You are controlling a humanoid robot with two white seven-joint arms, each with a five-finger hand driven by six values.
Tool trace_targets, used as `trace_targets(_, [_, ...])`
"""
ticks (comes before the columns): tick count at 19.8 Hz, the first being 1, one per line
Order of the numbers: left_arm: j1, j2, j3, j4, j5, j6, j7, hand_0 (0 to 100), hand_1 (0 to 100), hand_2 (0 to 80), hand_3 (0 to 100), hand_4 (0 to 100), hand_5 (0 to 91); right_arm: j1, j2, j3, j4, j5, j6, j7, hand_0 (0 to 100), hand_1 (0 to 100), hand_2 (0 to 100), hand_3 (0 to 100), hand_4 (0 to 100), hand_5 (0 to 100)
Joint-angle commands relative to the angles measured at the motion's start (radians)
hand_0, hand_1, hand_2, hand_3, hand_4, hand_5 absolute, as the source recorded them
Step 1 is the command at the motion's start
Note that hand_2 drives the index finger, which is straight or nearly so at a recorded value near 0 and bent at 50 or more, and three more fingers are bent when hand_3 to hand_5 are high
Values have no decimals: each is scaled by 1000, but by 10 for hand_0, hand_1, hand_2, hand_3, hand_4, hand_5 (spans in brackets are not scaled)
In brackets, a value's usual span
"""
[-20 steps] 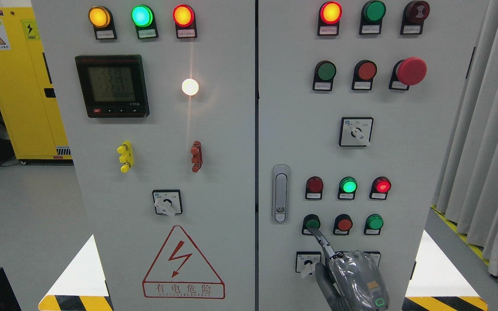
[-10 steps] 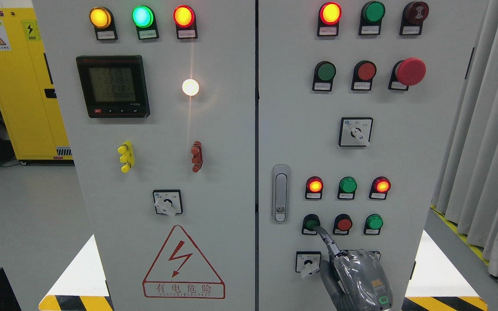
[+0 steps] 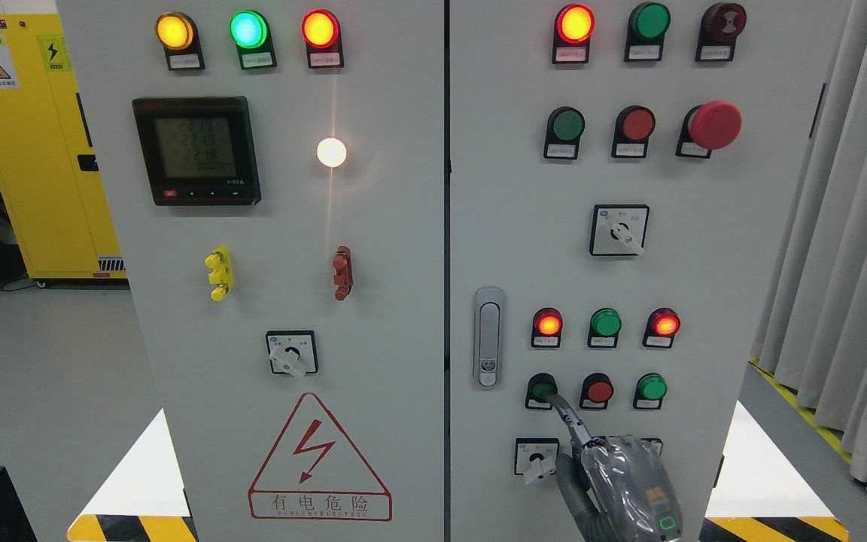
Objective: Press green start button
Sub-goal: 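Withdraw the right hand downward away from the button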
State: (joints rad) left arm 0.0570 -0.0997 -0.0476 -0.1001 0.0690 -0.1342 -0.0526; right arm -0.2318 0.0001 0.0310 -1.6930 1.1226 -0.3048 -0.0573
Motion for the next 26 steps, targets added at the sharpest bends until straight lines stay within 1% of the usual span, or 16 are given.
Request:
trace_targets(1, [0,0,0,0,0,1,0,120,556,0,0,0,0,3,-11,21,-39,-6,-10,-41,933,971,0,907,983,1000])
trace_targets(4, [0,0,0,-1,0,1,0,120,556,0,0,0,0,22,-11,33,-42,-26,-13,-75,948,965,0,894,970,1000])
trace_targets(6, [0,0,0,0,0,1,0,120,556,0,0,0,0,35,-9,58,-50,-85,-13,-104,942,948,0,882,958,985])
trace_targets(8, [0,0,0,-1,0,1,0,120,556,0,0,0,0,61,-8,87,-65,-154,-13,-121,925,934,0,871,944,974])
trace_targets(10, [1,0,0,0,0,1,0,120,556,0,0,0,0,103,-5,113,-88,-249,-14,-124,917,917,0,850,919,938])
trace_targets(12, [0,0,0,0,0,1,0,120,556,0,0,0,0,138,-5,142,-106,-384,-22,-122,918,917,3,831,897,905])
trace_targets(13, [0,0,0,0,0,1,0,120,556,0,0,0,0,153,-5,155,-117,-459,-23,-121,922,922,28,740,812,833])
trace_targets(14, [0,0,0,0,0,1,0,120,556,0,0,0,0,164,-5,165,-132,-530,-23,-118,904,912,30,702,784,813])
trace_targets(15, [0,0,0,0,0,1,0,120,556,0,0,0,0,170,-5,174,-149,-596,-23,-118,862,860,38,562,650,681])
trace_targets(16, [0,0,0,-1,0,1,0,120,556,0,0,0,0,178,-6,181,-169,-666,-22,-115,866,832,39,466,517,537])
trace_targets(17, [0,0,0,0,0,1,0,120,556,0,0,0,0,186,-6,190,-187,-731,-19,-111,869,828,39,444,506,505])
trace_targets(18, [1,0,0,0,0,1,0,120,556,0,0,0,0,195,-8,201,-209,-791,-14,-110,879,812,34,375,429,400])
trace_targets(19, [0,0,0,-1,0,1,0,120,556,0,0,0,0,206,-11,211,-224,-837,-11,-104,883,799,25,325,385,335])
trace_targets(22, [0,0,0,0,0,1,0,120,556,0,0,0,0,242,-12,224,-254,-903,-8,-59,858,757,0,250,326,266])
trace_targets(23, [0,0,0,0,0,1,0,120,556,0,0,0,0,249,-12,225,-255,-912,-8,-50,867,749,0,240,312,259])
trace_targets(26, [0,0,0,-1,0,1,0,120,556,0,0,0,0,249,-14,224,-257,-926,-8,-29,823,724,0,196,273,228])
